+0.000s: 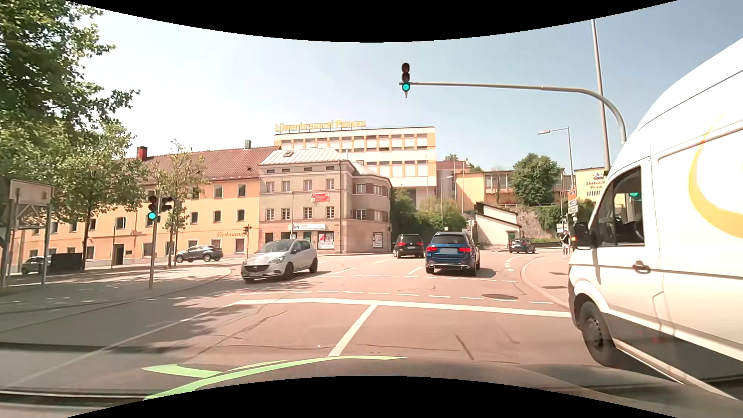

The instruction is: Follow the waypoints while adhering to traffic rules and regulations

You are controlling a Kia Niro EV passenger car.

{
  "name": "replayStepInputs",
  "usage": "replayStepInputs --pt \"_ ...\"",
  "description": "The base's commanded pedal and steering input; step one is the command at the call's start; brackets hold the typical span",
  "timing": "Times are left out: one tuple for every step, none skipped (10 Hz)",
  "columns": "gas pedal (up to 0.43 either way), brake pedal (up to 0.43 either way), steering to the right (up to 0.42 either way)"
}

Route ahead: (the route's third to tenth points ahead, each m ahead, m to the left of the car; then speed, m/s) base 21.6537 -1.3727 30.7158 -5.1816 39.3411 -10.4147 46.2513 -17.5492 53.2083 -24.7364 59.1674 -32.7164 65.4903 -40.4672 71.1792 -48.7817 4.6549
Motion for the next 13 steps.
replayStepInputs --pt "0.118 0.000 0.087" --pt "0.118 0.000 0.088" --pt "0.110 0.000 0.094" --pt "0.110 0.000 0.102" --pt "0.110 0.000 0.113" --pt "0.110 0.000 0.120" --pt "0.110 0.000 0.128" --pt "0.138 0.000 0.135" --pt "0.248 0.000 0.145" --pt "0.248 0.000 0.148" --pt "0.248 0.000 0.147" --pt "0.248 0.000 0.143" --pt "0.248 0.000 0.139"
